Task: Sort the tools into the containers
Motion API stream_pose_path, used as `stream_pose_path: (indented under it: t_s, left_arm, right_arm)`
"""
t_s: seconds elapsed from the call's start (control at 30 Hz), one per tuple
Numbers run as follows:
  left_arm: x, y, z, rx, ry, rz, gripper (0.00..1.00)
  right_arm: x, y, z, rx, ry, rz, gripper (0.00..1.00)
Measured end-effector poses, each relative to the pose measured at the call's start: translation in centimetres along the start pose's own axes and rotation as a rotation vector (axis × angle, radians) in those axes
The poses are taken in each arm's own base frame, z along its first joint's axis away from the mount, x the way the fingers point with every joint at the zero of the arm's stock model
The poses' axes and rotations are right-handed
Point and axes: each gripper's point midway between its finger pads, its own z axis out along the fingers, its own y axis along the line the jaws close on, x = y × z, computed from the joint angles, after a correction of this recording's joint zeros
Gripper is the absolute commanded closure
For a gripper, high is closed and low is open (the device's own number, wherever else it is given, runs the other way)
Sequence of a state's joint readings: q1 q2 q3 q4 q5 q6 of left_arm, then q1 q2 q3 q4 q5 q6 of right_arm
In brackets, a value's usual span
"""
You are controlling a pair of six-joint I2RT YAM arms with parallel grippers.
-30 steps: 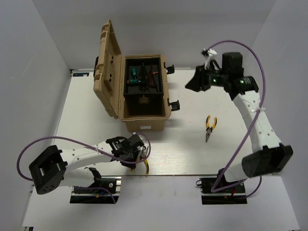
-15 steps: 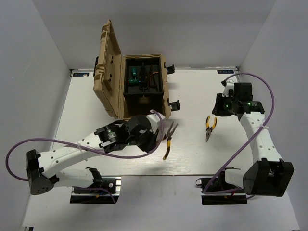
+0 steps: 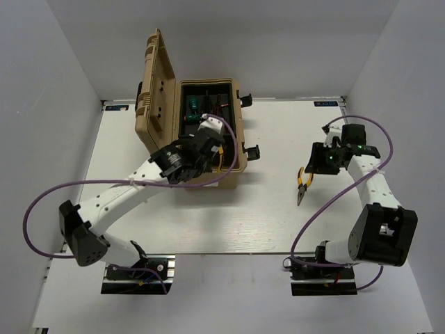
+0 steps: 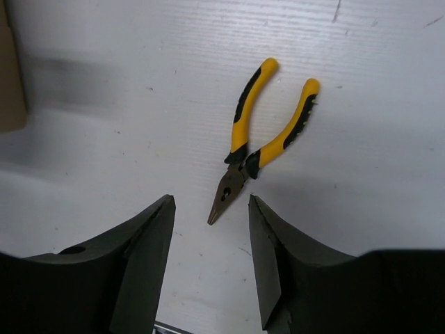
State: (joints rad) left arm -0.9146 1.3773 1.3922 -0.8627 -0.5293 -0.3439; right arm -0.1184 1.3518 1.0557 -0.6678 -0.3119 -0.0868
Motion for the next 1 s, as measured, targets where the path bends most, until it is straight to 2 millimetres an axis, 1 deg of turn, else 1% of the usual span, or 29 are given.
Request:
stream_pose_path:
  t_s: [0.13, 0.27, 0.37, 0.4, 0.43, 0.47, 0.53, 0.57, 0.6, 0.67, 0.7, 0.73, 0.77, 0.8, 0.83, 0.87, 0.97, 1.0]
  left_arm:
    - [-2.1, 2.2, 2.9, -0.095, 0.0, 0.02, 1.0]
    - [-2.7, 4.0, 5.5, -0.159, 0.027, 0.042, 1.0]
    - [-2.9, 5.3, 6.7, -0.191, 0.032, 0.055, 1.0]
    - [-3.1, 5.6, 7.0, -0.197, 0.024, 0.054, 1.0]
    - [-3.2, 5.8, 7.2, -0.2, 0.018, 0.053, 0.98]
    - [-3.5, 6.0, 7.4, -0.202, 0.008, 0.05, 0.98]
    - [-3.4, 6.2, 7.8, -0.207, 0.004, 0.049, 0.94]
    - [-3.2, 6.3, 8.1, -0.207, 0.006, 0.052, 0.79]
    - [-2.9, 6.2, 8.4, -0.205, 0.011, 0.055, 0.74]
    - [-2.1, 6.3, 9.0, -0.201, 0.028, 0.063, 0.67]
    - [-1.7, 6.2, 9.3, -0.199, 0.038, 0.067, 0.55]
    - [-1.4, 6.2, 9.4, -0.193, 0.045, 0.073, 0.52]
    - [-1.2, 6.1, 9.5, -0.189, 0.048, 0.074, 0.52]
    - [-1.2, 6.1, 9.5, -0.189, 0.046, 0.073, 0.47]
    - [-1.4, 6.1, 9.6, -0.187, 0.042, 0.07, 0.45]
    - [-1.5, 6.0, 9.6, -0.185, 0.038, 0.069, 0.41]
    - [-1.7, 5.9, 9.7, -0.179, 0.031, 0.063, 0.34]
    - [-1.7, 5.9, 9.6, -0.177, 0.029, 0.062, 0.28]
  right_arm:
    - [1.9, 0.1, 1.5, -0.033, 0.059, 0.033, 0.47]
    - [2.4, 0.0, 2.4, -0.05, 0.065, 0.055, 0.47]
    - [3.0, 0.0, 2.8, -0.058, 0.069, 0.07, 0.47]
    - [3.1, 0.0, 2.9, -0.06, 0.072, 0.074, 0.45]
    - [3.3, 0.0, 2.9, -0.061, 0.074, 0.08, 0.45]
    - [3.2, -0.1, 3.0, -0.062, 0.073, 0.081, 0.42]
    - [3.1, -0.2, 3.2, -0.064, 0.068, 0.082, 0.42]
    - [3.0, -0.3, 3.3, -0.063, 0.066, 0.083, 0.4]
    - [3.0, -0.4, 3.4, -0.062, 0.067, 0.084, 0.4]
    - [3.2, -0.6, 3.6, -0.056, 0.075, 0.09, 0.4]
    - [3.3, -0.8, 3.7, -0.049, 0.082, 0.094, 0.4]
    - [3.5, -1.1, 3.9, -0.04, 0.088, 0.099, 0.4]
    - [3.6, -1.4, 4.1, -0.027, 0.098, 0.106, 0.42]
    - [3.8, -1.7, 4.2, -0.013, 0.107, 0.114, 0.42]
    - [4.0, -2.0, 4.4, 0.003, 0.116, 0.123, 0.44]
    - [4.2, -2.4, 4.7, 0.025, 0.126, 0.13, 0.44]
    - [4.6, -3.4, 5.3, 0.072, 0.147, 0.158, 0.45]
    - [4.9, -3.8, 5.7, 0.088, 0.158, 0.167, 0.45]
